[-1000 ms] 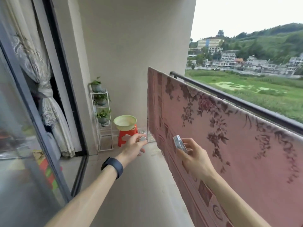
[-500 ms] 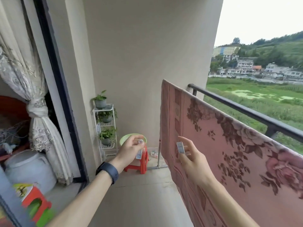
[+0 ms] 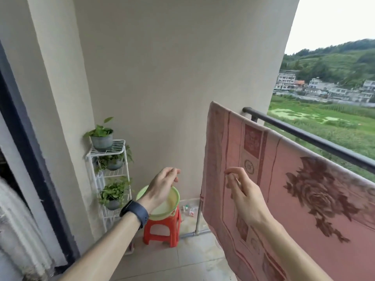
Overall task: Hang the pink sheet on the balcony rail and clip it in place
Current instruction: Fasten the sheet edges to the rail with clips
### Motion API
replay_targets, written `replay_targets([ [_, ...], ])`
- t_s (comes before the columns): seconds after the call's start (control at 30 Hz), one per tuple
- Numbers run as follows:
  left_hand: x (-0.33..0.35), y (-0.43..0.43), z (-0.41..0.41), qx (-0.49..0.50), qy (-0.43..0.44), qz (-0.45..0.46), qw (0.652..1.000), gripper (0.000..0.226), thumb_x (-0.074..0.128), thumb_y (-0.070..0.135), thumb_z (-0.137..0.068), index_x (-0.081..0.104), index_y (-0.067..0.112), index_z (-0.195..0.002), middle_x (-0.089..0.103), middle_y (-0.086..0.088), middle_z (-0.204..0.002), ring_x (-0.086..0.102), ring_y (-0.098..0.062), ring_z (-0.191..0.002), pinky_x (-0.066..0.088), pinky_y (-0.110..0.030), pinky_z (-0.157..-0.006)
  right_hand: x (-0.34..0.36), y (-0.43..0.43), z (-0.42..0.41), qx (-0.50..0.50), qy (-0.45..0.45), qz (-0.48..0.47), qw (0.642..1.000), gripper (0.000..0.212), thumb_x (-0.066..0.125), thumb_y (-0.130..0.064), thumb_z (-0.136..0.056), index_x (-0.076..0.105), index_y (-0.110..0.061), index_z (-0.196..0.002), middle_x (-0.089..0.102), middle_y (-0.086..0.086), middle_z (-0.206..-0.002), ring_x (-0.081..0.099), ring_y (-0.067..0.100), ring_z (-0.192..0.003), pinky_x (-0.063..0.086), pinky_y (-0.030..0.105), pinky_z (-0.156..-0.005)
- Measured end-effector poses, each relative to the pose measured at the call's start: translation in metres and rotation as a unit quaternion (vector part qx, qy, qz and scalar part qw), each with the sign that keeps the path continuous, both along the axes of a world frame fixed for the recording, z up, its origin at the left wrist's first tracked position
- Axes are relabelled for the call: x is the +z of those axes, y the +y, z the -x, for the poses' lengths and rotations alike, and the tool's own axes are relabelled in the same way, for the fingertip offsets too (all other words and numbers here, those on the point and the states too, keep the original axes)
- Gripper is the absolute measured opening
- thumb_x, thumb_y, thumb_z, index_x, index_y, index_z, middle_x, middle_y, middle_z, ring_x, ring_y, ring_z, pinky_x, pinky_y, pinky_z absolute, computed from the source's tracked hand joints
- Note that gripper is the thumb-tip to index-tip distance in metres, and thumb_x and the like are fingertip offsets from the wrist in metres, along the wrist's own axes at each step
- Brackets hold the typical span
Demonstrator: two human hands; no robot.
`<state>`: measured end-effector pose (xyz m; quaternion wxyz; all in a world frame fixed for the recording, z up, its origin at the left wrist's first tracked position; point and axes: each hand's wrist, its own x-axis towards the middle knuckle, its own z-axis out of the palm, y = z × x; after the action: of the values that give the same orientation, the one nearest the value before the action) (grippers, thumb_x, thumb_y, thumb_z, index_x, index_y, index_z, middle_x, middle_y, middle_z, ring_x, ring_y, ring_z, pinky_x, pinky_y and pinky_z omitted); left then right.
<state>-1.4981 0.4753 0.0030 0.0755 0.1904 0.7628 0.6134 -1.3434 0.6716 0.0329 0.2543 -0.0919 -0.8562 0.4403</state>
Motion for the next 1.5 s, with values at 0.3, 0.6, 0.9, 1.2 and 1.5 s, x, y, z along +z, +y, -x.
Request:
replay_targets([
  [0.3, 0.003, 0.085, 0.206, -0.087, -0.064, -0.022, 0.994, 0.019, 0.054, 0.021, -0.098, 0.064, 0.013, -0.112, 0.069, -0.002, -0.099, 0.067, -0.015, -0.088, 0.046, -0.022, -0.071, 0.003, 0.071, 0.188, -0.057, -0.028, -0.090, 0.994, 0.025, 0.057, -0.044, -0.097, 0.066, -0.031, -0.117, 0.071, -0.015, -0.098, 0.068, 0.005, -0.094, 0.054, 0.026, -0.083],
  [0.6, 0.009, 0.191, 0.392, -0.119, -0.079, -0.021, 0.990, 0.022, 0.047, 0.013, -0.098, 0.063, 0.004, -0.112, 0.063, -0.004, -0.091, 0.058, -0.014, -0.073, 0.042, -0.025, -0.062, 0.007, 0.143, 0.365, -0.111, 0.007, -0.139, 0.984, 0.014, 0.060, -0.035, -0.098, 0.067, -0.026, -0.106, 0.068, -0.017, -0.101, 0.064, -0.002, -0.097, 0.054, 0.017, -0.083],
  [0.9, 0.052, 0.307, 0.547, -0.172, -0.041, -0.019, 0.984, 0.022, 0.053, 0.032, -0.093, 0.063, 0.015, -0.101, 0.063, 0.004, -0.091, 0.054, -0.014, -0.066, 0.039, -0.026, -0.061, 0.082, 0.197, 0.505, -0.215, -0.009, -0.227, 0.950, 0.026, 0.049, -0.042, -0.100, 0.051, -0.026, -0.120, 0.064, -0.002, -0.121, 0.062, 0.018, -0.110, 0.052, 0.040, -0.092],
  [1.2, 0.038, 0.413, 0.638, -0.402, -0.124, -0.019, 0.907, 0.061, 0.072, 0.040, -0.083, 0.051, 0.024, -0.138, 0.059, 0.002, -0.131, 0.051, -0.009, -0.056, 0.037, -0.017, -0.046, 0.126, 0.255, 0.611, -0.358, -0.227, -0.268, 0.865, 0.053, 0.059, -0.056, -0.089, 0.058, -0.017, -0.125, 0.064, 0.003, -0.122, 0.060, 0.023, -0.108, 0.049, 0.036, -0.090],
  [1.5, 0.019, 0.434, 0.670, -0.431, 0.019, -0.077, 0.899, 0.019, 0.074, 0.027, -0.086, 0.076, 0.015, -0.101, 0.072, 0.006, -0.077, 0.061, -0.006, -0.067, 0.047, -0.014, -0.062, 0.128, 0.263, 0.668, -0.346, -0.267, -0.289, 0.852, 0.022, 0.068, -0.042, -0.086, 0.065, -0.022, -0.079, 0.068, 0.001, -0.077, 0.060, 0.021, -0.073, 0.048, 0.033, -0.061],
])
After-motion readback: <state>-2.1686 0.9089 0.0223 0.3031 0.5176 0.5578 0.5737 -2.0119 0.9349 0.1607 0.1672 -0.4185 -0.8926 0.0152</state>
